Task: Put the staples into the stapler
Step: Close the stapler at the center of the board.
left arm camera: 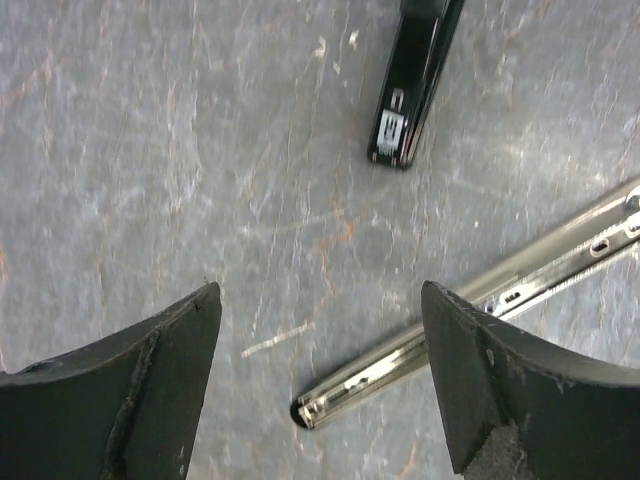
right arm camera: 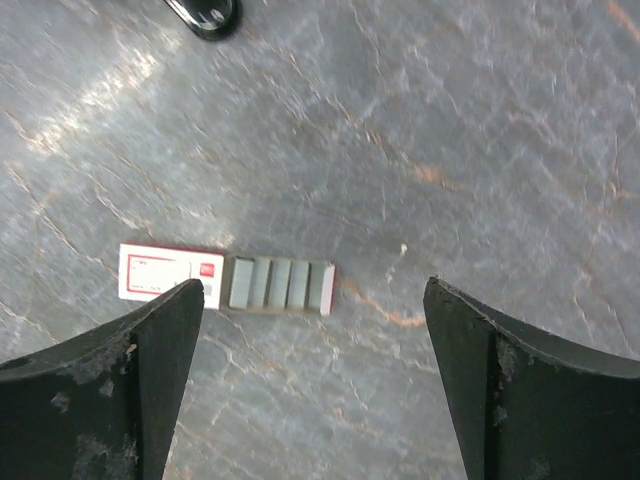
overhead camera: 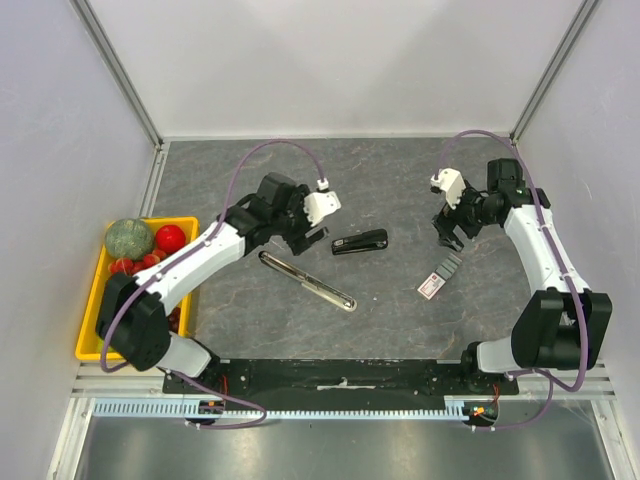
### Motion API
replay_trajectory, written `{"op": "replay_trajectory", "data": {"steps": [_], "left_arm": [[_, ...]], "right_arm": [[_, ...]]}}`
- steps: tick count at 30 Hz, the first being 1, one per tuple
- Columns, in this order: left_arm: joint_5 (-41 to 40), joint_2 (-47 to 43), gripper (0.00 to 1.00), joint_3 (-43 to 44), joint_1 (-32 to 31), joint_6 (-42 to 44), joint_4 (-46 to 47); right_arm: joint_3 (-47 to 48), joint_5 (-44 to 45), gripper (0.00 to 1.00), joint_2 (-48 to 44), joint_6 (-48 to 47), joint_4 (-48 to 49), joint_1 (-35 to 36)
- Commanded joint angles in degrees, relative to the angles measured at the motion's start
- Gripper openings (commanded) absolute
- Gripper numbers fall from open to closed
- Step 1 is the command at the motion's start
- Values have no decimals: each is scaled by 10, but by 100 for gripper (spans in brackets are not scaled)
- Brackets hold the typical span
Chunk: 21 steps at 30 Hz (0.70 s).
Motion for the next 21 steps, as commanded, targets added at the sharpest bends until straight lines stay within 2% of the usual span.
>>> {"op": "replay_trajectory", "data": {"steps": [1, 4, 9, 12, 14, 15, 16, 17, 18, 19, 21], "left_arm": [[0, -82, 86, -57, 21, -22, 30], [-2, -112, 86, -89, 25, -34, 43], [0, -136, 86, -104, 25, -42, 48], [-1, -147, 86, -105, 25, -43, 47], [-1, -153, 86, -104, 25, -40, 45], [-3, -154, 86, -102, 25, -38, 43], [-4, -152, 86, -99, 25, -38, 41], [-5, -150, 86, -97, 25, -38, 38], [-3, -151, 86, -95, 25, -37, 36], [-1, -150, 86, -94, 25, -38, 35], [3, -151, 86, -96, 25, -38, 33]], "right_arm": [[-12, 97, 98, 4, -2, -19, -1], [-31, 118, 98, 16, -20, -20, -3], [-3, 145, 98, 69, 46, -13, -12], [0, 114, 98, 8, 56, -2, -17], [-51, 130, 98, -83, 86, 82, -18], [-82, 166, 98, -110, 115, 129, -18], [-117, 208, 98, -134, 156, 236, -18], [-181, 250, 98, -166, 186, 277, -18], [-188, 238, 98, -169, 137, 281, -17], [-179, 208, 98, -163, 95, 216, -17], [-137, 212, 98, -126, 106, 186, -17]]}}
